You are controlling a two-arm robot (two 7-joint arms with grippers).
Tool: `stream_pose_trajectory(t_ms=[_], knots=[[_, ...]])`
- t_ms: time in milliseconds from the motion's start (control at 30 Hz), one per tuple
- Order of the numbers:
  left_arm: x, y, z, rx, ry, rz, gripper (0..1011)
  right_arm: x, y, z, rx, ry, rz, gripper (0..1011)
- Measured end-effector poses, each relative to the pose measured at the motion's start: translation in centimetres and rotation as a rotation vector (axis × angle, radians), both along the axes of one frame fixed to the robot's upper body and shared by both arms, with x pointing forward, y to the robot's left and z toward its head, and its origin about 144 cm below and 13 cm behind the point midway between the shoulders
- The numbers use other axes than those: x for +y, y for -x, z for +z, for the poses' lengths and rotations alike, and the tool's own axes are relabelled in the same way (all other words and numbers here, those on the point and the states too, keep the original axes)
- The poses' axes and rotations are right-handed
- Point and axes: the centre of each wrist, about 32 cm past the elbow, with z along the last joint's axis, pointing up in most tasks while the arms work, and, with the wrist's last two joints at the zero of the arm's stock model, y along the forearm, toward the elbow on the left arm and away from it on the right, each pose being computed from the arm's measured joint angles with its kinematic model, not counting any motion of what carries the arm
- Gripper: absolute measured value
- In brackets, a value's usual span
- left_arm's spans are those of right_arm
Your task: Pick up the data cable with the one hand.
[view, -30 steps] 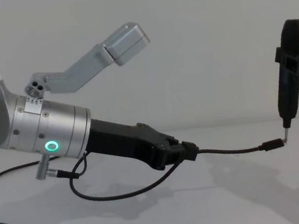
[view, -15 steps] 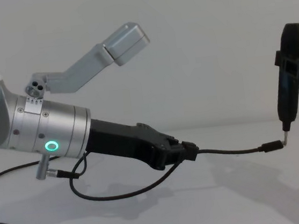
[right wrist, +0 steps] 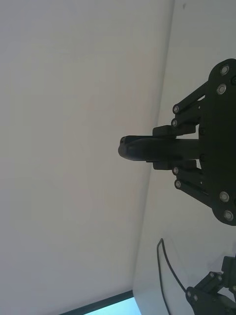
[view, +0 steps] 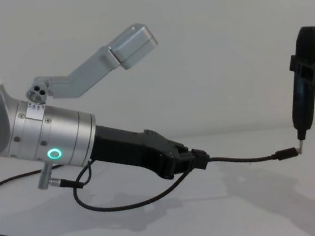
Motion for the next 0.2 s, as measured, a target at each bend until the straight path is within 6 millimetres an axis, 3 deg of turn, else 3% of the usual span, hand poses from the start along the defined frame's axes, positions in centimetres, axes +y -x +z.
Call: stream_pose_trajectory(t_ms=[200], knots=[[0.0, 0.0, 0.0, 0.0, 0.0, 0.0, 35, -0.01, 0.01, -0.04, 0.002, -0.001, 0.0, 275]])
